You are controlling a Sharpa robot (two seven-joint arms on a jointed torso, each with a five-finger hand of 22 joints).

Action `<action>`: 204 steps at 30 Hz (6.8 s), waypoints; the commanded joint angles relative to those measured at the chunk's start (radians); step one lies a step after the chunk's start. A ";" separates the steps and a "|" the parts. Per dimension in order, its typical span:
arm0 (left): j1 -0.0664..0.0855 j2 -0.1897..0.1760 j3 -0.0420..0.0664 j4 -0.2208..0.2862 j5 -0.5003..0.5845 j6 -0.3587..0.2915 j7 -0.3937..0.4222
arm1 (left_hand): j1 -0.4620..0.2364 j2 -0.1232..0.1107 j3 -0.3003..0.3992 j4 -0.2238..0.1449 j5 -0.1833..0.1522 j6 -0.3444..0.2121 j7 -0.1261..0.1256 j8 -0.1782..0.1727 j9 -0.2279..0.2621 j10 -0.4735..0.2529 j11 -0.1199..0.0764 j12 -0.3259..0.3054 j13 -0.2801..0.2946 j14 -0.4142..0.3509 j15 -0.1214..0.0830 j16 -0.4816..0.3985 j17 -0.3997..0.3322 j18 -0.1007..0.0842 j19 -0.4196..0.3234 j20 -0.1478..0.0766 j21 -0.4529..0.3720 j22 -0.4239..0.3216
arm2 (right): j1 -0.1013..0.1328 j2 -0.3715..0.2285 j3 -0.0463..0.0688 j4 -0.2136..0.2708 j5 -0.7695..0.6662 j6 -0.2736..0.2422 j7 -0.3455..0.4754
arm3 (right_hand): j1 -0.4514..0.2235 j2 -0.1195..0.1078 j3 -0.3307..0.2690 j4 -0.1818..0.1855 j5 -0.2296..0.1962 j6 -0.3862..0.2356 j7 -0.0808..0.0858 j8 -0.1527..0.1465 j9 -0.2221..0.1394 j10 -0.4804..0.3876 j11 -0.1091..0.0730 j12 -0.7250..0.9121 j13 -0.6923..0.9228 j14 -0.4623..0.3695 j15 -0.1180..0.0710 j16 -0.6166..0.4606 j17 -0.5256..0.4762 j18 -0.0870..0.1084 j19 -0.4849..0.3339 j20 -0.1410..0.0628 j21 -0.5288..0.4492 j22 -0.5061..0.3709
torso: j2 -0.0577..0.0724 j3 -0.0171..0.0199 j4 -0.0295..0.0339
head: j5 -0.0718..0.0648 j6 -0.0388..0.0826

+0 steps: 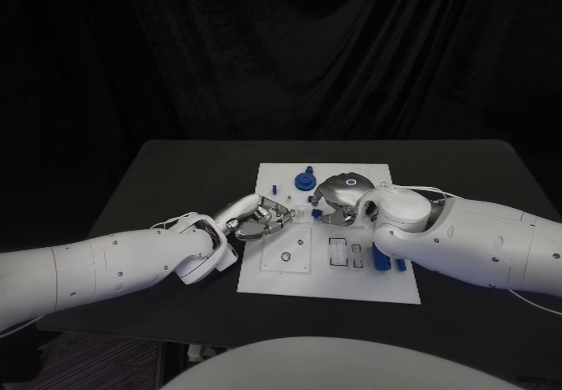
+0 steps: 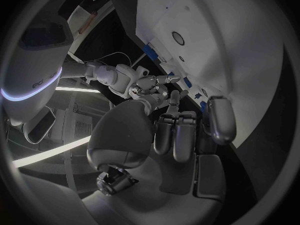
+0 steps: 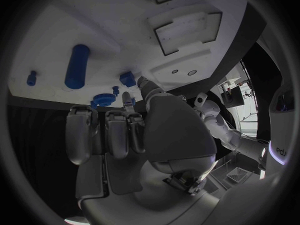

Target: Assemble the parts on the task board

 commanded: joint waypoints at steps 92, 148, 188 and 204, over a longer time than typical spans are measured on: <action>-0.002 0.018 0.001 0.000 0.009 0.028 0.189 | 0.113 -0.027 0.076 -0.018 0.139 -0.147 0.011 -0.003 -0.296 0.104 -0.008 0.003 0.263 0.104 -0.004 0.003 0.263 -0.009 0.016 -0.005 0.019 0.076 | 0.028 -0.060 0.004 0.153 -0.032 -0.024 -0.052 | -0.010 0.021 0.045 -0.068 0.246 0.094 -0.048 0.257 0.242 0.104 -0.021 0.003 0.263 0.082 -0.017 -0.019 0.155 -0.006 0.049 -0.016 0.000 0.219 | 0.003 0.0003 0.0033 | 0.011 0.000; -0.014 0.041 0.001 -0.047 0.009 0.056 0.126 | 0.115 -0.028 0.078 -0.026 0.137 -0.100 0.035 0.013 -0.370 0.104 0.014 0.003 0.263 0.104 0.014 0.003 0.263 -0.009 0.014 0.010 0.013 0.081 | 0.026 -0.056 0.004 0.196 -0.032 -0.058 -0.014 | -0.001 0.019 0.055 -0.076 0.223 0.082 -0.045 0.256 0.249 0.104 -0.019 0.003 0.263 0.080 -0.016 -0.022 0.148 -0.004 0.045 -0.016 -0.008 0.217 | 0.002 -0.0002 0.0034 | 0.019 0.000; -0.018 0.052 0.001 -0.057 0.009 0.055 0.127 | 0.115 -0.028 0.078 -0.028 0.138 -0.100 0.035 0.011 -0.376 0.104 0.014 0.003 0.263 0.104 0.014 0.003 0.263 -0.008 0.012 0.011 0.011 0.081 | 0.026 -0.031 0.004 0.188 -0.032 -0.035 -0.009 | -0.002 0.020 0.058 -0.076 0.212 0.075 -0.042 0.254 0.251 0.104 -0.016 0.003 0.263 0.078 -0.013 -0.029 0.136 -0.003 0.043 -0.014 -0.014 0.215 | 0.001 -0.0008 0.0027 | 0.036 0.000; -0.019 0.048 0.001 -0.055 0.009 0.055 0.128 | 0.116 -0.027 0.079 -0.028 0.139 -0.101 0.035 0.009 -0.379 0.104 0.014 0.003 0.263 0.104 0.015 0.003 0.263 -0.008 0.012 0.011 0.010 0.081 | 0.026 -0.028 0.004 0.173 -0.032 -0.029 -0.014 | 0.000 0.020 0.059 -0.078 0.206 0.075 -0.042 0.255 0.252 0.104 -0.016 0.003 0.263 0.078 -0.013 -0.029 0.137 -0.002 0.042 -0.014 -0.015 0.214 | 0.002 -0.0005 0.0041 | 0.041 0.000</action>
